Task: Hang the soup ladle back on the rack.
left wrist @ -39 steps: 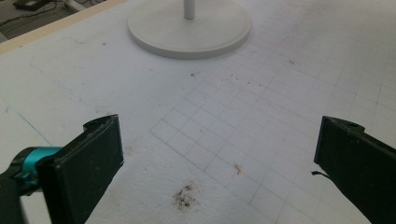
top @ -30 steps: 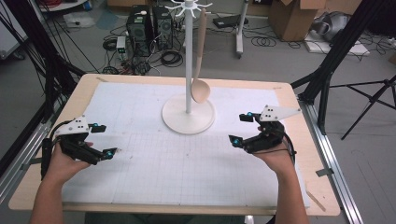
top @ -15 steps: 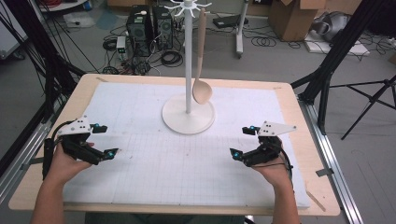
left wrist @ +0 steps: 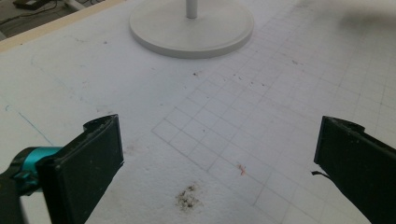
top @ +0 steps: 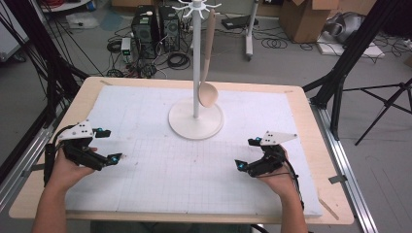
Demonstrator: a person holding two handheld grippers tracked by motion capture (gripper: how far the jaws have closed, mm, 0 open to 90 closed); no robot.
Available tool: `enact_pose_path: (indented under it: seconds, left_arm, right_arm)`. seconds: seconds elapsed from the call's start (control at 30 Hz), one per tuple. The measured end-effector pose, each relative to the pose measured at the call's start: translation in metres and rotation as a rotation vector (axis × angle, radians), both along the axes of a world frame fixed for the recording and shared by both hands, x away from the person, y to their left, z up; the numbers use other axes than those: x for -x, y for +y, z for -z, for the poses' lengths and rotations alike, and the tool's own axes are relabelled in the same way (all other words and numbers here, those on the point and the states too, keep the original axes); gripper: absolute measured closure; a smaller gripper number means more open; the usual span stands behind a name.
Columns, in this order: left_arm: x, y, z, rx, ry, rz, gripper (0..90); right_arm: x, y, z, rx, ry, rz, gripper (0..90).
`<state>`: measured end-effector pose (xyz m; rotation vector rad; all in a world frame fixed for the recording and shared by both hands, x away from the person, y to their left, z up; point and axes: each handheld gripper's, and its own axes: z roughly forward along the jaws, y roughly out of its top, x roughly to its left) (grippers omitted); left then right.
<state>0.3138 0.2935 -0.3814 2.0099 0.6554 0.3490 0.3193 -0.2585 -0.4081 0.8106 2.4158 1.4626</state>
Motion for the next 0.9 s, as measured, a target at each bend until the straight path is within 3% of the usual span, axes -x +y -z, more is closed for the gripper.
enact_pose_path:
  seconds: [0.23,0.6,0.9]
  left_arm:
    - [-0.003,-0.007,0.005,-0.011,0.016,0.013,1.6]
    - [-0.004,-0.013,0.009,-0.025,0.026,0.027,1.6]
    - [-0.005,-0.016,0.009,-0.031,0.026,0.028,1.6]
  right_arm:
    - [0.0,-0.001,-0.002,-0.023,-0.011,0.015,0.0]
    - [-0.001,0.003,0.001,0.001,0.009,0.001,0.0]
    - [0.0,0.002,0.001,-0.011,0.007,-0.002,0.0]
